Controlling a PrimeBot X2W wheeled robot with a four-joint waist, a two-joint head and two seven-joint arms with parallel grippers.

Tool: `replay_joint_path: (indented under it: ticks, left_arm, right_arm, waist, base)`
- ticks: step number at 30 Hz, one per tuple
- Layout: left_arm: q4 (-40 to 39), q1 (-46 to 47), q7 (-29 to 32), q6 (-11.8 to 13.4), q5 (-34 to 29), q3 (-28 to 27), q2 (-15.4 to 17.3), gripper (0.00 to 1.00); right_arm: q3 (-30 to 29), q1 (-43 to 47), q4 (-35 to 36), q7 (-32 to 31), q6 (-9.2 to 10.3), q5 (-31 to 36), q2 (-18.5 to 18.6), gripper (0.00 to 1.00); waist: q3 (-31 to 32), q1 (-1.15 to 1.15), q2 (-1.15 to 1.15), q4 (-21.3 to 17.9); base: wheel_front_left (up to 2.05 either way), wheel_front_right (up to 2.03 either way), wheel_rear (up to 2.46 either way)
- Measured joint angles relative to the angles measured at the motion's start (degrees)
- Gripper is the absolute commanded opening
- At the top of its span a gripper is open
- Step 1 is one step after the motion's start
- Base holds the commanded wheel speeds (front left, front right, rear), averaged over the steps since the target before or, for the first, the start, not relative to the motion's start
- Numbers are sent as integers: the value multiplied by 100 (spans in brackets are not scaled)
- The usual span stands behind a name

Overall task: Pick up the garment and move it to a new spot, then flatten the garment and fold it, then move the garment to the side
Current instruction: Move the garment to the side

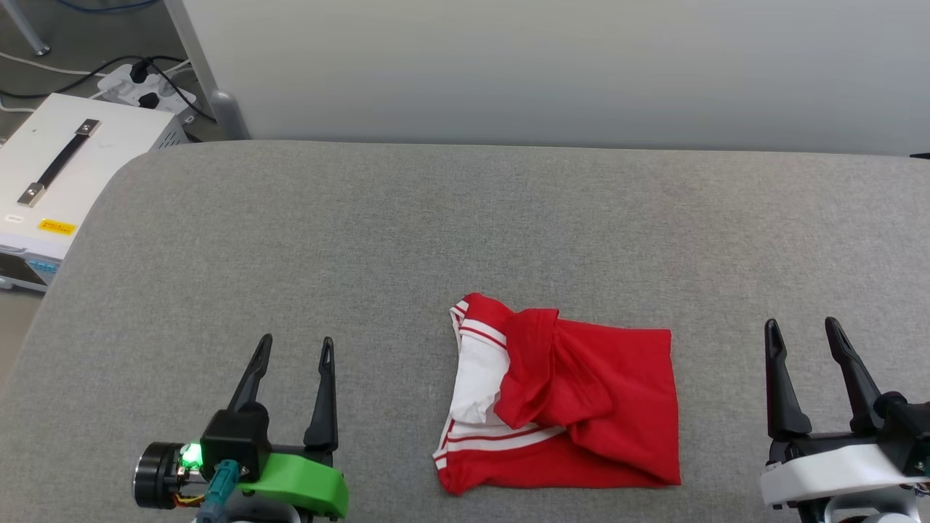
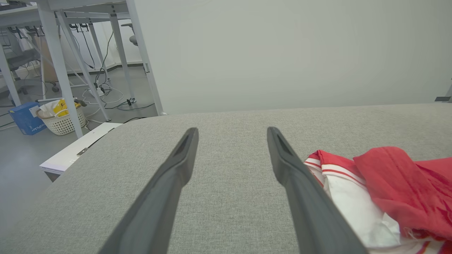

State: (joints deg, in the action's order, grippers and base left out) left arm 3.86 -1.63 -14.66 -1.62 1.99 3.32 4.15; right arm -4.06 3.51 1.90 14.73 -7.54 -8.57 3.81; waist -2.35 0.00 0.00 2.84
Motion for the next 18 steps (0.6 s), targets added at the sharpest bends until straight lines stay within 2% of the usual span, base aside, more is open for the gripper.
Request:
replay_joint_path:
  ticks: [18]
  left_arm:
    - [-62,-163,0,-23,8,8,-19,100]
  right_arm:
    - [16,266,157,0,0,100,-78,100]
  waist:
    - [176,0,0,86]
  base:
    - [0,0,0]
